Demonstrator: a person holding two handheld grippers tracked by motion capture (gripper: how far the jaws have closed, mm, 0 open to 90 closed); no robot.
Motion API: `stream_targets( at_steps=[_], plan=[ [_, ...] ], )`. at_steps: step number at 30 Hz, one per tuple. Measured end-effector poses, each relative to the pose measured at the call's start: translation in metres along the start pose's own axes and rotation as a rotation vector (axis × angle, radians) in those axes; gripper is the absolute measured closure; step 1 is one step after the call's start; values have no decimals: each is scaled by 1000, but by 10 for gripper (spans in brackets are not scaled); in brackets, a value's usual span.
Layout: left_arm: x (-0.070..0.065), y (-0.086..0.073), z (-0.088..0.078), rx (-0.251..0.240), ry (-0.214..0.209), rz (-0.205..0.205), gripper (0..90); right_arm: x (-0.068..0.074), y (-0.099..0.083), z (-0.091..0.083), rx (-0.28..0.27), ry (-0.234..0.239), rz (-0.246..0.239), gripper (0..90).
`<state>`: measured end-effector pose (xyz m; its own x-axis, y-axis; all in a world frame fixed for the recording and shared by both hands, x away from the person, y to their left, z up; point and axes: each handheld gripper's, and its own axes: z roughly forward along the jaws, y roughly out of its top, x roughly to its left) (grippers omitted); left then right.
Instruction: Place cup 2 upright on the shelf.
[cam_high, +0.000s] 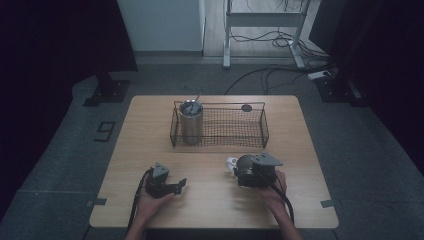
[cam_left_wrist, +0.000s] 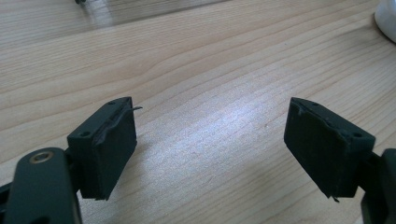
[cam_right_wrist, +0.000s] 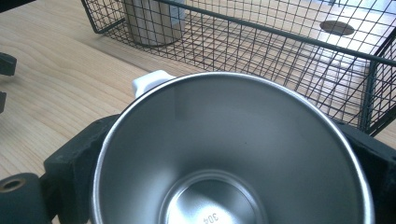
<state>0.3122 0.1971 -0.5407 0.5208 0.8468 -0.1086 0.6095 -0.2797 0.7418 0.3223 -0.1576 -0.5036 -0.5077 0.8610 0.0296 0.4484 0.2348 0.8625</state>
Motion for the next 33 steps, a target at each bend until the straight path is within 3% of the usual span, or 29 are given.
stream_targets(
  at_steps=[14, 24, 33],
  plan=[
    [-1, 0, -1, 1, 2, 7, 174, 4, 2, -6, -8, -8, -11, 58],
    [-2, 0, 0, 4, 2, 9, 174, 5, 11, -21, -40, 13, -4, 58],
    [-3, 1, -1, 1, 0, 12, 174, 0, 14, -26, -34, 17, 12, 58]
  ],
)
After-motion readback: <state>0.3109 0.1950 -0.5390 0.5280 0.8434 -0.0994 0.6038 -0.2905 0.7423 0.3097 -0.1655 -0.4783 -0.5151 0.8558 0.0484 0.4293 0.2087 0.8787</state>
